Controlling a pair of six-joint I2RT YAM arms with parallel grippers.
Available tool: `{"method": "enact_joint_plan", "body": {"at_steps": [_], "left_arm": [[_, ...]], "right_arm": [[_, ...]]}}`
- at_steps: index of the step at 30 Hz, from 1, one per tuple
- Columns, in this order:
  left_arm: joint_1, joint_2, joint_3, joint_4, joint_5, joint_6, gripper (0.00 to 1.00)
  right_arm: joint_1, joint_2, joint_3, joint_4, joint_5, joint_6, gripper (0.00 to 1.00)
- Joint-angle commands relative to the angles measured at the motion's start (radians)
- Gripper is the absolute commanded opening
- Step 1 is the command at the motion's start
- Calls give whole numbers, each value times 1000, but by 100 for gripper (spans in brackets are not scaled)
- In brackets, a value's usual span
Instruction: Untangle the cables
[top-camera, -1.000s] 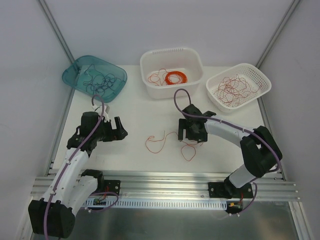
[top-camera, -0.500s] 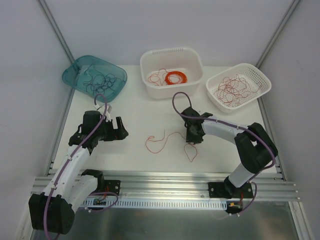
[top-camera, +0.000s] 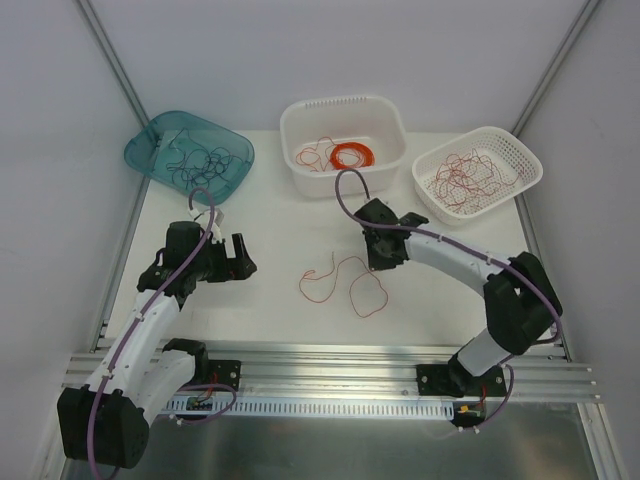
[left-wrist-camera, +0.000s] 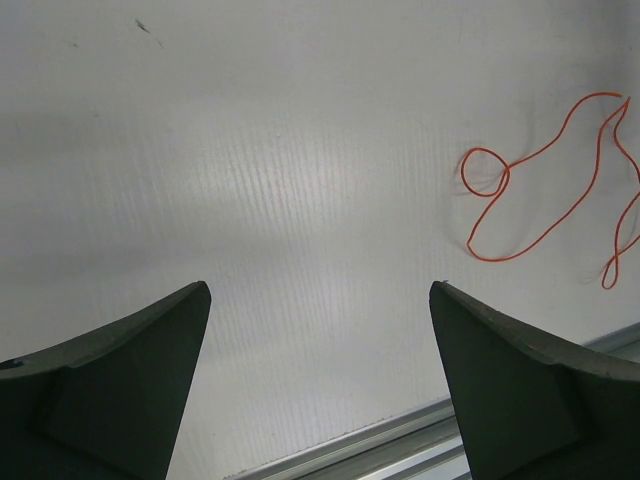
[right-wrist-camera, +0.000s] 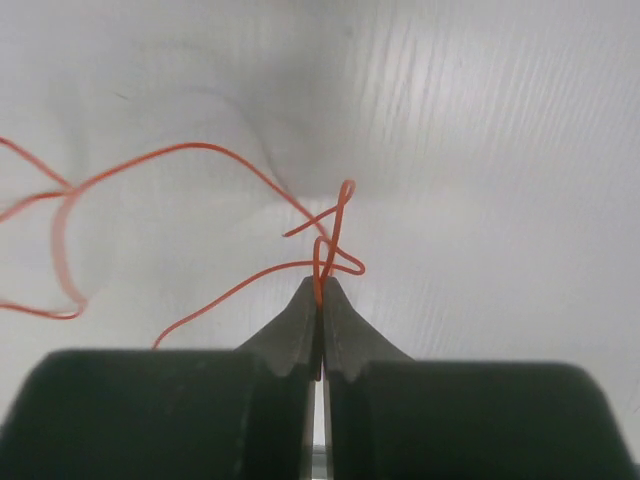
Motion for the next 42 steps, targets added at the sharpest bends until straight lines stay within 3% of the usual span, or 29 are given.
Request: {"method": "enact_joint_plan", "body": {"at_steps": [1,10,15,23,29,32,34,35,36,39,42], "left_arm": [[-12,4,14,28,-17,22,93],[-12,12,12,28,-18,24,93],[-11,17,12,28,-17,25,93],[-12,10,8,29,-14,30,93],[-12,1,6,29,-23,33,93],[-12,-5,4,29,-29,35,93],[-12,-6,3,29,-40,35,93],[-12,-9,3,29,-40,35,93],[-12,-9,1,31,-40,35,93],[-12,-14,0,29,-44,33,93],[-12,-9,1,29,-46,36,93]], "right_arm": [[-10,-120,166,-50,38,-106,1],[-105,-213,519,-52,-56,-225,1],[-182,-178,659,69,-160,-284,1],[-272,32,839,309,-300,-268,1],[-296,257,1044,368,-295,-235,1],[-308,365,1104,391,-277,-206,8],[-326,418,1119,405,-293,-185,27],[-332,434,1128,402,-307,-161,47],[-342,448,1137,397,-319,-148,57],[-360,456,1125,377,-379,-125,82],[-360,408,1049,370,-445,-146,90]]}}
